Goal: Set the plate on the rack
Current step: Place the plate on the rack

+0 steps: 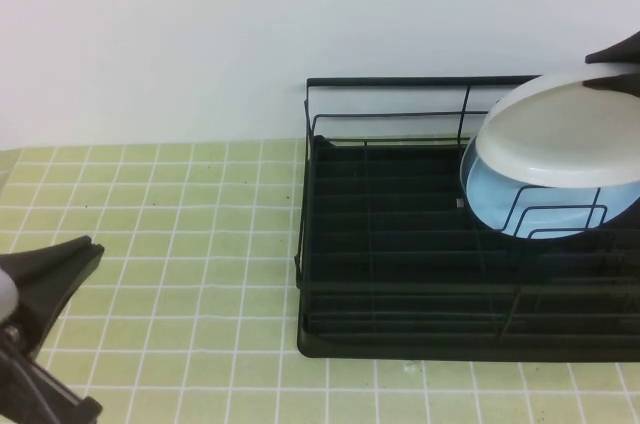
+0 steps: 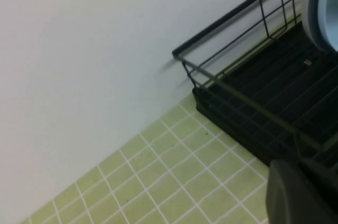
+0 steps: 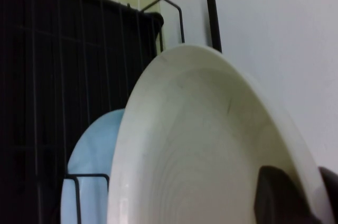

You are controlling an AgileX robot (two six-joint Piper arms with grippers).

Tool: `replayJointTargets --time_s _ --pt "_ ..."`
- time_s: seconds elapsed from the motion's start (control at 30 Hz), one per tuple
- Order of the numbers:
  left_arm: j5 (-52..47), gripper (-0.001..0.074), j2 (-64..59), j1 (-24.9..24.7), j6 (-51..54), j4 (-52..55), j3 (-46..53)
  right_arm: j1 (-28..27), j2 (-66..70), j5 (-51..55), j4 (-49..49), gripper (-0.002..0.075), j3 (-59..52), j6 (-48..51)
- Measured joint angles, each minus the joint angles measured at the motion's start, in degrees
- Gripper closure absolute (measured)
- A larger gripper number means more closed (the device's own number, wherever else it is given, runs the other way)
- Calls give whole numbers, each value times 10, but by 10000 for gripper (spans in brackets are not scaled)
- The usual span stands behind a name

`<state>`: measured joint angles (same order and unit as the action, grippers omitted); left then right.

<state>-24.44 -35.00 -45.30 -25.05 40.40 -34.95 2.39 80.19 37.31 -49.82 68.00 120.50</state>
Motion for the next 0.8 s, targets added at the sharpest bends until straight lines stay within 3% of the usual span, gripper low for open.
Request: replayJointTargets --time_s 0.8 --pt "-2 735 0 0 -85 17 0 0 61 -19 49 729 0 0"
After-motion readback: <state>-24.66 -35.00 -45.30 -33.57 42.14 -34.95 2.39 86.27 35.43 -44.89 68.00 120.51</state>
